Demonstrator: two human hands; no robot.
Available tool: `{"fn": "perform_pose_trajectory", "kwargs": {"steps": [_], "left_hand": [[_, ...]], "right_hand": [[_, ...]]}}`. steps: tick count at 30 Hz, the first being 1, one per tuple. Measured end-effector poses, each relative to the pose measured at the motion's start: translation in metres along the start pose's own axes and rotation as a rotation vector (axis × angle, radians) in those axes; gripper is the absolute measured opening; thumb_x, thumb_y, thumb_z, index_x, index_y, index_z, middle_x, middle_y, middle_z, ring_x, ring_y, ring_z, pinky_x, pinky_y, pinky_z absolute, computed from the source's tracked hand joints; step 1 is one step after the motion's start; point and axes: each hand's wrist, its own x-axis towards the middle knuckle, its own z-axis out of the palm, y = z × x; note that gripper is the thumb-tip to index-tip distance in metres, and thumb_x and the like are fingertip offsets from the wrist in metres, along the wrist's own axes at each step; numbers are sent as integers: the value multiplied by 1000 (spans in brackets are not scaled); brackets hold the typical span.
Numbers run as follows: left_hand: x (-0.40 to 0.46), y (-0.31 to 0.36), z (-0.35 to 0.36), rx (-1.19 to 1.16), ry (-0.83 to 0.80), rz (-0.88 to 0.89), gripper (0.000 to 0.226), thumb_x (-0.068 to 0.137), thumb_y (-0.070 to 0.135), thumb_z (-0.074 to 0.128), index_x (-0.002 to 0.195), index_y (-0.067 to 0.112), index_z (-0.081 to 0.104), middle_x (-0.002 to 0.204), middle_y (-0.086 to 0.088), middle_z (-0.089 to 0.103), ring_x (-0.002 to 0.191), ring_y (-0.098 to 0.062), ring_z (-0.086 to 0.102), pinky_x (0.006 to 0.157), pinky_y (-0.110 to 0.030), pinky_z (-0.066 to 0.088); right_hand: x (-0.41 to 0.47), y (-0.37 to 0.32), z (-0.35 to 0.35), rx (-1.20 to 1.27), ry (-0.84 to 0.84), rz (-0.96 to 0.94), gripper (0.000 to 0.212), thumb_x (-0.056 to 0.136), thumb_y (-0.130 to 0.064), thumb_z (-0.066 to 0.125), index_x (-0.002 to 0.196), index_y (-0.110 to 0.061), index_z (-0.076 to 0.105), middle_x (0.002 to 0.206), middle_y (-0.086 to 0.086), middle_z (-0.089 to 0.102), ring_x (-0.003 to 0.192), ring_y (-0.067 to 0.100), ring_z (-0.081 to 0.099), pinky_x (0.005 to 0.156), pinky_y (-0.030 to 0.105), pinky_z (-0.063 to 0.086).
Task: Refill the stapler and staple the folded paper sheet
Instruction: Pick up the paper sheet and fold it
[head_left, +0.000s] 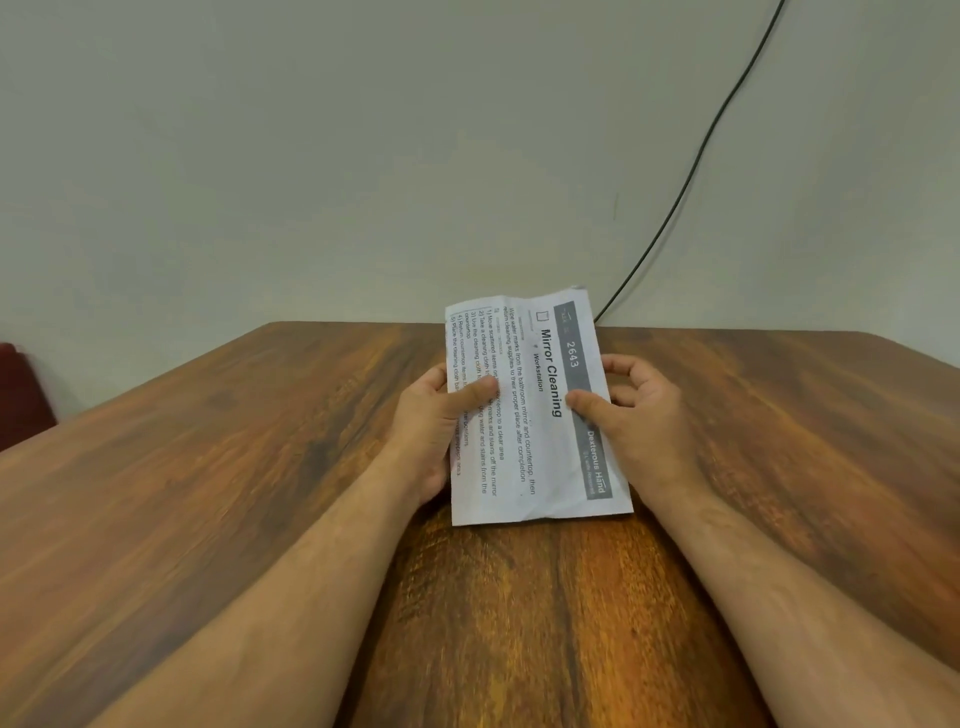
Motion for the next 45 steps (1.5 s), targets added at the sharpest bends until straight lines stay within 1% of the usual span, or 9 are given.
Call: {"fn": "perform_pose_trajectory", "kwargs": {"steps": [6,8,13,18,24,30,35,39,45], "left_hand": [[-2,-2,4,107,-29,34,45,86,-5,71,127,10,62,114,-15,77,100,-35,76,79,-47,65],[-2,-2,3,148,-11,52,43,87,-6,71,125,11,64,111,-13,78,98,-33,77,78,-46,65],[0,0,0,178,14,39,34,90,-3,69,122,8,67,109,-13,79,98,-32,77,83,-47,62],[2,-3,-1,190,4,-1,25,96,5,64,120,5,70,109,-12,79,98,-29,77,77,-40,64],[1,-2,-2,220,2,25,19,93,9,69,110,3,73,105,-14,80,94,-29,78,76,-39,64],[2,1,-2,191,25,-47,28,102,27,58,114,7,73,110,-13,79,100,-34,77,89,-51,59],[1,-1,-3,187,-8,-16,20,100,13,61,115,8,72,112,-13,78,102,-32,76,91,-51,59],[-2,-4,-2,318,-75,11,24,91,1,68,114,9,72,109,-10,79,100,-27,77,82,-44,63],[0,-5,-1,282,-15,-11,18,94,4,66,110,8,74,105,-8,80,96,-25,78,78,-40,64]], "right_hand": [[3,-2,-4,233,-141,127,23,83,-18,78,105,-17,72,96,3,81,86,25,79,73,41,63],[5,1,-3,213,-191,173,23,82,-15,79,105,-17,73,96,3,81,87,27,78,73,41,63],[9,5,-3,162,-190,219,18,88,-11,75,106,-17,75,96,3,81,84,25,79,77,45,63],[9,6,-4,189,-210,222,20,94,-14,69,113,-17,72,99,1,81,88,24,78,75,42,62],[9,6,-5,223,-239,215,31,85,-16,78,115,-13,72,105,5,80,94,26,78,82,45,62],[11,4,-5,202,-200,272,21,90,-15,74,110,-12,74,100,5,81,89,27,78,82,47,62],[10,3,-9,173,-208,266,15,92,-16,71,107,-14,74,98,4,81,86,24,78,73,38,63],[9,2,-11,157,-203,252,17,94,-14,69,110,-15,74,101,3,81,88,23,78,77,42,63],[9,-2,-7,226,-198,270,20,92,-3,68,105,-17,74,94,0,81,85,21,79,69,36,64]]}}
